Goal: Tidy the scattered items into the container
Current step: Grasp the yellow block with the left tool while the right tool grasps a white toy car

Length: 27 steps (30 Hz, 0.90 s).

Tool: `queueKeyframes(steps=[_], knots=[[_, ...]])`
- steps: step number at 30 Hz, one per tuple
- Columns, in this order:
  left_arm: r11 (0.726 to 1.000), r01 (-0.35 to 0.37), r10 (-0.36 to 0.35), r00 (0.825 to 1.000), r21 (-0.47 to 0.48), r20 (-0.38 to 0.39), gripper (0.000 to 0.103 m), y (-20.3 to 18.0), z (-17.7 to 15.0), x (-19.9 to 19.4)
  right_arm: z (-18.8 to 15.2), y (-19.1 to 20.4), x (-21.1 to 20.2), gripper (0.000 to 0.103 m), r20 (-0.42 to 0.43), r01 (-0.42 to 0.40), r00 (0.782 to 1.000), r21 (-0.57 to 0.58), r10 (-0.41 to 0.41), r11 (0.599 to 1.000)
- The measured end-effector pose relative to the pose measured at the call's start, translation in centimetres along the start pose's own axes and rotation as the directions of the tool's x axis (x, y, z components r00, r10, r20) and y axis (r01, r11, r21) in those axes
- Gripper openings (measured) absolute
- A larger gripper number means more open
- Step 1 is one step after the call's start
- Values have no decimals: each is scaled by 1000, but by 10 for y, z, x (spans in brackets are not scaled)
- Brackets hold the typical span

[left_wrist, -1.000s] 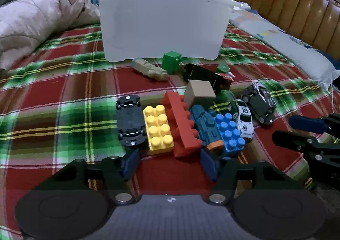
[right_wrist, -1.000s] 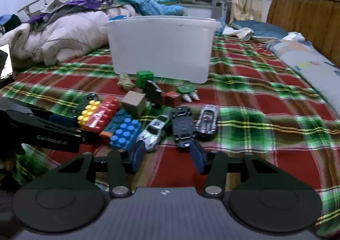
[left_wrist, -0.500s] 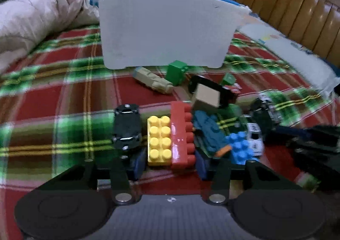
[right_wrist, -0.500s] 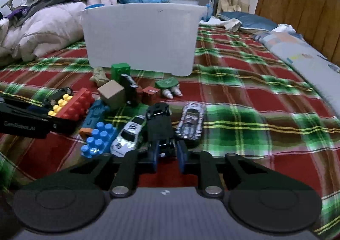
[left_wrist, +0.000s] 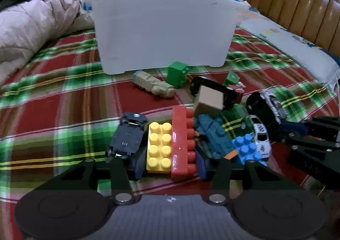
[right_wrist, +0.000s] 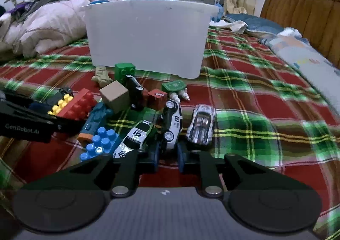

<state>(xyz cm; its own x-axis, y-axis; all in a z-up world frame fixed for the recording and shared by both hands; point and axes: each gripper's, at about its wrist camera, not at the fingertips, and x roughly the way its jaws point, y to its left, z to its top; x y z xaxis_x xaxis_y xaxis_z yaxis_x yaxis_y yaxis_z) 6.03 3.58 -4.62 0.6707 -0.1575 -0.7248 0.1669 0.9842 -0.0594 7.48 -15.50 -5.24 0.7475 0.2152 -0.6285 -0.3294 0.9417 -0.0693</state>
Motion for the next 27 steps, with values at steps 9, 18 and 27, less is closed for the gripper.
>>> queueKeyframes(steps=[9, 18, 27], knots=[[999, 26, -25, 1000, -37, 9, 50, 12, -4, -8, 0, -3, -12, 20, -5, 14, 1000, 9, -14, 1000], [999, 30, -30, 999, -26, 17, 55, 9, -1, -1, -3, -6, -17, 20, -12, 20, 1000, 17, -20, 1000], [999, 31, -30, 999, -23, 20, 52, 10, -3, -3, -3, -4, -16, 20, -9, 11, 1000, 15, -11, 1000]])
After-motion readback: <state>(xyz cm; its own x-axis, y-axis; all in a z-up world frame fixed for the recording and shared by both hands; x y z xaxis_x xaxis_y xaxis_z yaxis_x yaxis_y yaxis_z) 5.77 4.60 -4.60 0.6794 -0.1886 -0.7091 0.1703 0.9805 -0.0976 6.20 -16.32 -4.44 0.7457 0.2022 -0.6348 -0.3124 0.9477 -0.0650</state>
